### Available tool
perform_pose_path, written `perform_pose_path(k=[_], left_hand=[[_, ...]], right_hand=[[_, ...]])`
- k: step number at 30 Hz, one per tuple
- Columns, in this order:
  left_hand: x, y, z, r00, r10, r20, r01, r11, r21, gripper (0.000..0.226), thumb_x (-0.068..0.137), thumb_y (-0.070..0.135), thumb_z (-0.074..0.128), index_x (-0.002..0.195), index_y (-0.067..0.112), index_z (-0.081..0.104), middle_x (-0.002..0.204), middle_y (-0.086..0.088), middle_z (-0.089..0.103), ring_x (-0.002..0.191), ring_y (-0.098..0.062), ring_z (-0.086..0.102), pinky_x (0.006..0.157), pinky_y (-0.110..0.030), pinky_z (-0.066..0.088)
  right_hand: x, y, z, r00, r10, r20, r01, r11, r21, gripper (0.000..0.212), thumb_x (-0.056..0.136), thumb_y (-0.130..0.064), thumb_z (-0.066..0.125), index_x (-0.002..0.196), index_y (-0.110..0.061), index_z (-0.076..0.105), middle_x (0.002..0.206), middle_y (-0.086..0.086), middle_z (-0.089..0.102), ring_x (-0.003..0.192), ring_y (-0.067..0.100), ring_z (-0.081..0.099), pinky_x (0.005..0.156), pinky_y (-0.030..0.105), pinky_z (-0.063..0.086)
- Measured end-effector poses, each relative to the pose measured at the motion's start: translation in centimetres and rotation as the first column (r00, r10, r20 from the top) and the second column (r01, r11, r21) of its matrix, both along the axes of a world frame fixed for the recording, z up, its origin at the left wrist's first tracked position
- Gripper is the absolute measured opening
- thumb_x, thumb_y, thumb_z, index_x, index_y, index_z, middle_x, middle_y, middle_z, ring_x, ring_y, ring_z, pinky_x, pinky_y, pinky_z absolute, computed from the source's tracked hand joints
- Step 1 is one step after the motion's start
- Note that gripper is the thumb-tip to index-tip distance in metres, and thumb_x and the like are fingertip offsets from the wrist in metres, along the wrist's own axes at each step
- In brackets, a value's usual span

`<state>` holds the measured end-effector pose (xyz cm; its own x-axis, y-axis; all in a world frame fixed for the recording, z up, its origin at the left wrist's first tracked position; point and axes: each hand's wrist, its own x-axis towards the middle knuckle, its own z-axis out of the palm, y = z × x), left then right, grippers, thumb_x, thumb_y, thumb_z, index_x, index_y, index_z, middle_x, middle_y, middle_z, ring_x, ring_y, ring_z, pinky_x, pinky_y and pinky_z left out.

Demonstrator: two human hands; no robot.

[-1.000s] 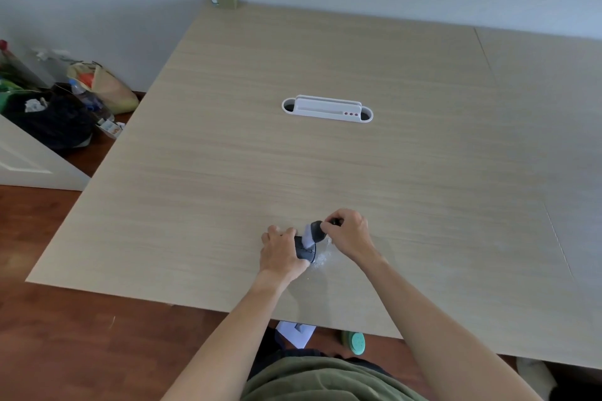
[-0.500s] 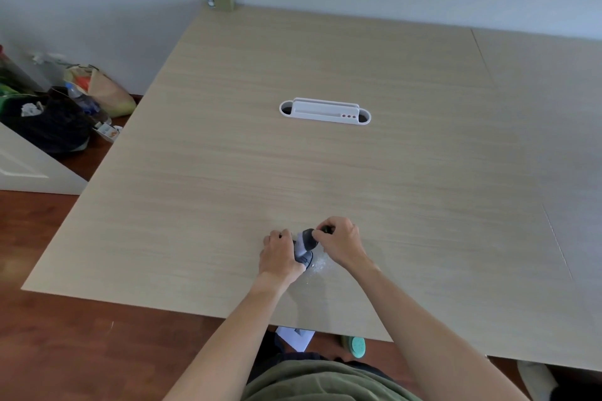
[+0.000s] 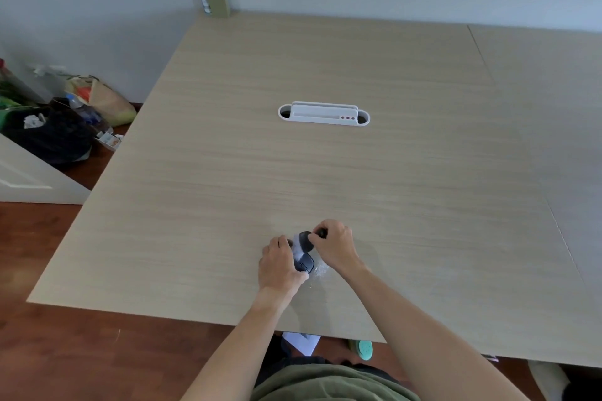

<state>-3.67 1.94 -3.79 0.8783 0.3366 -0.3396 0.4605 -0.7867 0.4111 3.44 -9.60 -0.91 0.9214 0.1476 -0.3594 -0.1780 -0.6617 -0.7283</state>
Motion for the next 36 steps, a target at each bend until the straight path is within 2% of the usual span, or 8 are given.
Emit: perform_pose_path(k=[3,6,10,15,20,25,29,36], left_hand=[[-0.3,0.4,0.1,1.000,-0.023,-0.013,0.022,0.999,-0.041,0.080,0.065,0.027,0.079,0.134,0.013,0.041,0.132,-0.001,0.046,0.120,-0.025,0.046,0.095,-0.033,0.045],[-0.6,0.9,0.0,0.999,-0.043,0.004,0.043,0.992,-0.115,0.081,0.061,0.023,0.081,0.132,0.011,0.043,0.130,-0.001,0.046,0.119,-0.025,0.045,0.096,-0.031,0.044],[-0.7,1.6,-0.2,0.999,-0.046,0.002,0.046,0.985,-0.164,0.071,0.057,0.021,0.082,0.117,0.009,0.047,0.119,-0.001,0.048,0.113,-0.023,0.048,0.088,-0.025,0.042],[-1.1,1.4,0.2,0.998,-0.057,-0.012,0.054,0.986,-0.159,0.087,0.064,0.019,0.080,0.138,0.009,0.037,0.136,-0.005,0.041,0.124,-0.023,0.045,0.100,-0.030,0.044],[-1.4,0.9,0.1,0.999,-0.039,-0.005,0.038,0.998,-0.050,0.079,0.068,0.025,0.076,0.136,0.010,0.039,0.132,-0.005,0.044,0.123,-0.025,0.044,0.101,-0.030,0.042],[-1.1,1.2,0.2,0.998,-0.049,-0.025,0.048,0.997,-0.060,0.087,0.063,0.030,0.079,0.138,0.014,0.038,0.132,-0.003,0.045,0.122,-0.025,0.045,0.100,-0.033,0.042],[-1.2,1.2,0.1,0.999,-0.036,-0.012,0.035,0.998,-0.057,0.082,0.063,0.029,0.078,0.134,0.015,0.040,0.130,-0.003,0.047,0.120,-0.026,0.046,0.098,-0.032,0.043],[-1.2,1.2,0.1,0.998,-0.054,-0.043,0.052,0.998,-0.036,0.095,0.066,0.030,0.079,0.145,0.014,0.030,0.139,-0.004,0.041,0.126,-0.026,0.042,0.103,-0.032,0.040]], right_hand=[[0.1,-0.5,-0.3,0.995,-0.030,0.091,0.037,0.996,-0.086,0.008,0.083,-0.007,0.054,0.078,-0.004,0.060,0.079,0.008,0.063,0.071,0.027,0.058,0.057,0.035,0.044],[0.3,0.0,0.5,0.990,-0.115,0.082,0.111,0.993,0.042,0.008,0.083,-0.009,0.059,0.081,-0.005,0.066,0.074,0.001,0.063,0.068,0.016,0.056,0.058,0.022,0.042],[0.1,0.5,0.3,0.994,-0.042,-0.104,0.051,0.995,0.080,0.009,0.080,-0.012,0.063,0.081,-0.007,0.071,0.067,0.004,0.066,0.061,0.017,0.061,0.047,0.010,0.040],[0.4,-0.4,-0.3,0.996,-0.086,0.000,0.086,0.996,-0.018,0.009,0.080,-0.007,0.059,0.079,-0.005,0.068,0.077,0.005,0.067,0.070,0.020,0.058,0.058,0.027,0.046],[0.1,0.3,0.7,0.993,-0.042,-0.110,0.053,0.993,0.103,0.010,0.079,-0.011,0.064,0.080,-0.005,0.072,0.063,0.005,0.065,0.055,0.016,0.059,0.046,0.014,0.041],[0.2,0.2,0.3,1.000,-0.007,0.007,0.007,0.998,-0.056,0.011,0.076,-0.006,0.058,0.075,-0.003,0.068,0.073,0.009,0.068,0.069,0.027,0.062,0.058,0.034,0.050],[0.1,-0.3,0.5,0.997,0.001,-0.074,0.002,0.999,0.035,0.009,0.076,-0.010,0.064,0.076,-0.006,0.072,0.066,0.001,0.066,0.059,0.015,0.058,0.048,0.017,0.043],[0.1,-0.2,0.0,0.997,0.004,0.076,0.003,0.996,-0.093,0.009,0.077,-0.007,0.055,0.074,-0.007,0.063,0.074,0.005,0.064,0.068,0.024,0.059,0.056,0.034,0.048]])
